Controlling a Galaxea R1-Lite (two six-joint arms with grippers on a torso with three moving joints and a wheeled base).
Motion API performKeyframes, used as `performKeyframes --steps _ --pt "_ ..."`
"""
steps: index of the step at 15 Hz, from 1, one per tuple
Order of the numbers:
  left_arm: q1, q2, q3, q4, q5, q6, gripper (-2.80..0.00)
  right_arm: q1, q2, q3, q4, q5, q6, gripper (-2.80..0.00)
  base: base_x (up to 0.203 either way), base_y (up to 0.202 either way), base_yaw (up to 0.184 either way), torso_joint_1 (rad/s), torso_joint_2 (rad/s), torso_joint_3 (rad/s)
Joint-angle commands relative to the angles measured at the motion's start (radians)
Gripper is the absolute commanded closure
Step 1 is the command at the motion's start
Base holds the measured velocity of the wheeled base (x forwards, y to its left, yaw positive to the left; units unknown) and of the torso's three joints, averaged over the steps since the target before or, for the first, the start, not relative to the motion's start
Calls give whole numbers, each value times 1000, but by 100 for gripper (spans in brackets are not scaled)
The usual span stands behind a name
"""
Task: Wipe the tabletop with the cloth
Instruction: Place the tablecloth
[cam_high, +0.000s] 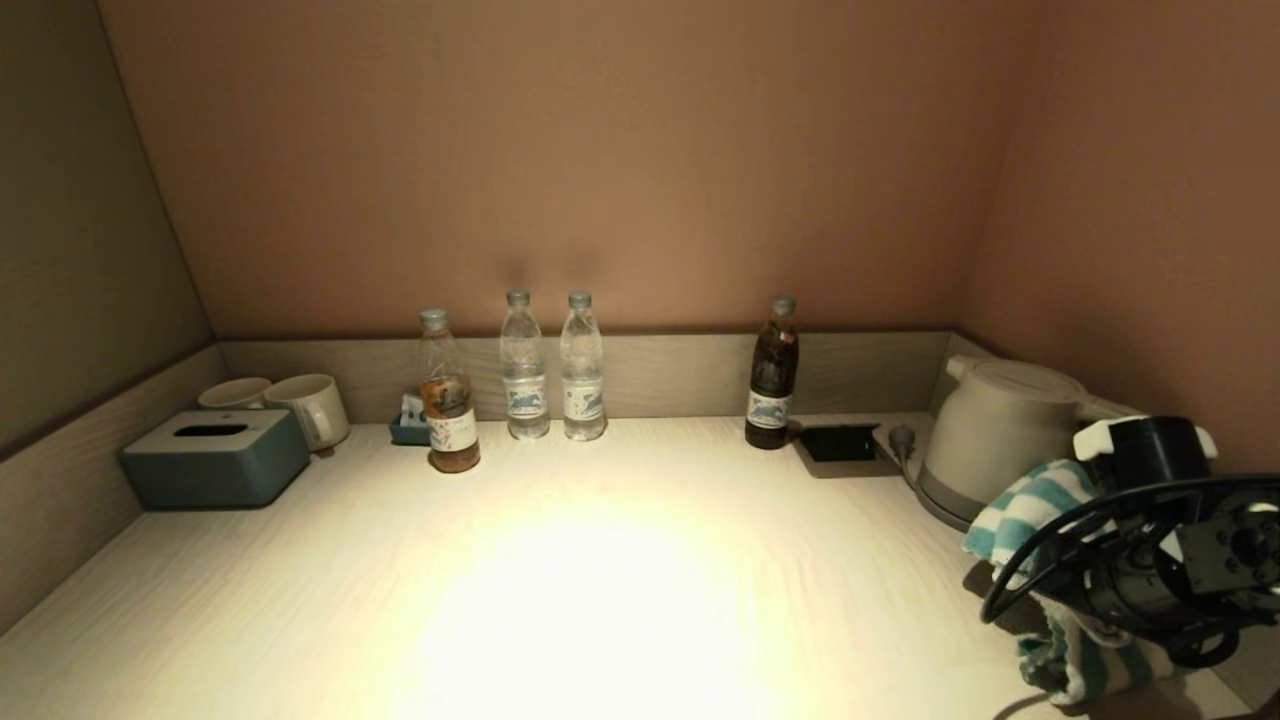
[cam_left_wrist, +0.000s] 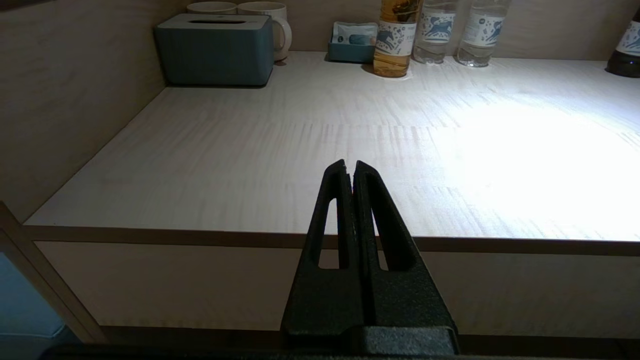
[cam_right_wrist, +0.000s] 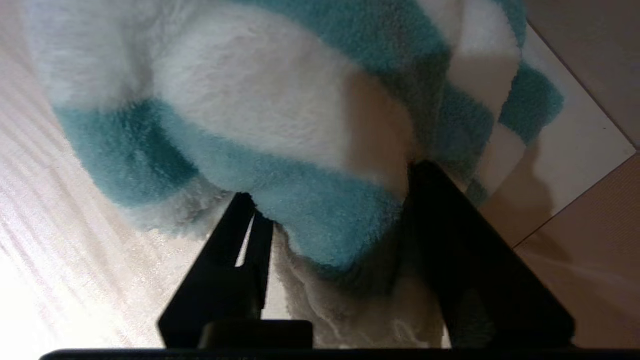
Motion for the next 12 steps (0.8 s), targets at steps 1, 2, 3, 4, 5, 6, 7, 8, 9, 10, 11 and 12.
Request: performKeyframes --steps 1,2,3,4,5,6,7,8,9,10,11,12 --pt "0 2 0 0 0 -1 0 -3 2 2 0 -1 1 -280 0 0 0 0 0 0" --pt "0 2 0 0 0 -1 0 -2 -2 2 0 -1 0 -280 0 0 0 0 0 0" --pt "0 2 0 0 0 -1 0 -2 -7 2 1 -1 0 -280 0 0 0 0 0 0" --pt "0 2 0 0 0 -1 0 -2 -18 2 3 -1 -1 -280 0 0 0 0 0 0" --pt "0 2 0 0 0 -1 0 -2 -35 4 5 -1 -3 -280 0 0 0 0 0 0" --pt "0 2 0 0 0 -1 0 -1 -65 8 7 0 -6 -280 0 0 0 0 0 0" --pt "0 2 0 0 0 -1 0 0 -83 11 9 0 -9 -280 0 0 0 0 0 0" --pt "0 2 0 0 0 -1 0 1 -92 13 9 0 -12 -280 0 0 0 0 0 0" --pt "0 2 0 0 0 -1 0 1 -107 18 9 2 -14 -280 0 0 0 0 0 0" --pt "0 2 0 0 0 -1 0 1 -122 25 8 6 -23 -280 0 0 0 0 0 0" --pt "0 2 0 0 0 -1 0 1 -136 35 8 7 -40 -280 0 0 0 0 0 0" --pt "0 2 0 0 0 -1 0 1 -140 42 8 8 -60 -280 0 0 0 0 0 0"
